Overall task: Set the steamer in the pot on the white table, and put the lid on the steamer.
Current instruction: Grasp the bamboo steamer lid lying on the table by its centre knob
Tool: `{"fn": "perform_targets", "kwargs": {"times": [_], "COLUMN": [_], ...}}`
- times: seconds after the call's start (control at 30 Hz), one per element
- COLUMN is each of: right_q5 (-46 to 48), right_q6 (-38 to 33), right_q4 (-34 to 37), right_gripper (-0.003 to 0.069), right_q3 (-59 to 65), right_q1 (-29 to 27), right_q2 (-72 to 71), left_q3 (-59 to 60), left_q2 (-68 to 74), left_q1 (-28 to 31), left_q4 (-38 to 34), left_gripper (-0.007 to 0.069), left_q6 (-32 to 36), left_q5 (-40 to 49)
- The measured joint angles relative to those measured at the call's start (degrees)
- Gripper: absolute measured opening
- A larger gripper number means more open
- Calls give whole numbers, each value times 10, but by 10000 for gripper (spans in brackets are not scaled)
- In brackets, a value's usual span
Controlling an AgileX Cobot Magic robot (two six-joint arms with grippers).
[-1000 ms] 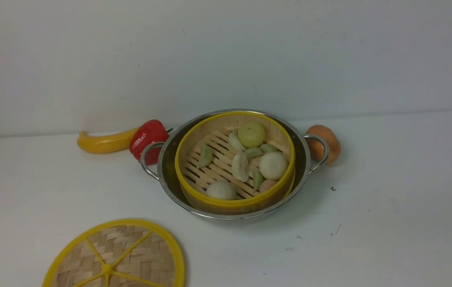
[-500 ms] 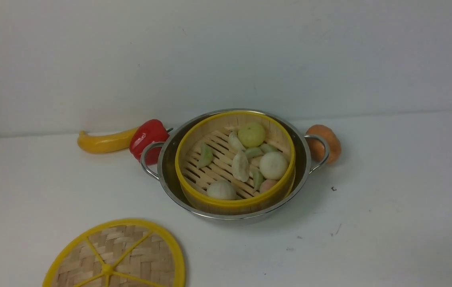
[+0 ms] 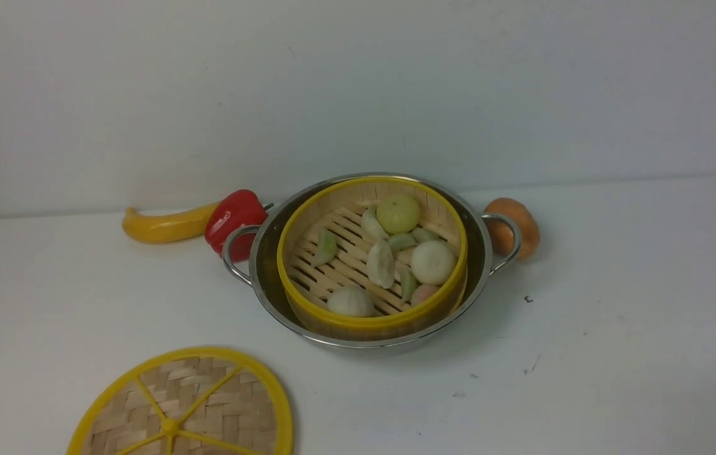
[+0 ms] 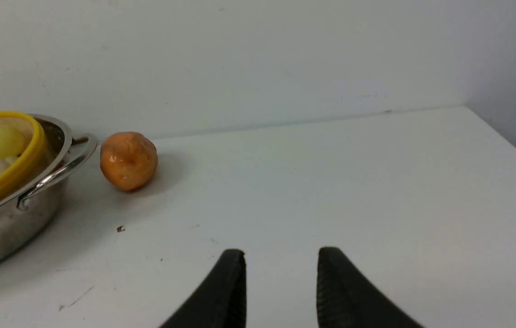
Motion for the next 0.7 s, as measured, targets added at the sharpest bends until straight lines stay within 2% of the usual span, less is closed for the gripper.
{"fn": "perform_targets", "kwargs": {"times": [0.7], "right_q5": [0], "right_q6": [0], "right_q4": [2], "right_gripper": [248], "right_q3": [0], "right_q1": [0], "right_q2": [-1], "left_q3": [0], "left_q2": [0], "left_q1": [0], "left_q4": [0], "left_gripper": [241], "left_q6": [0], "left_q5": [0]}}
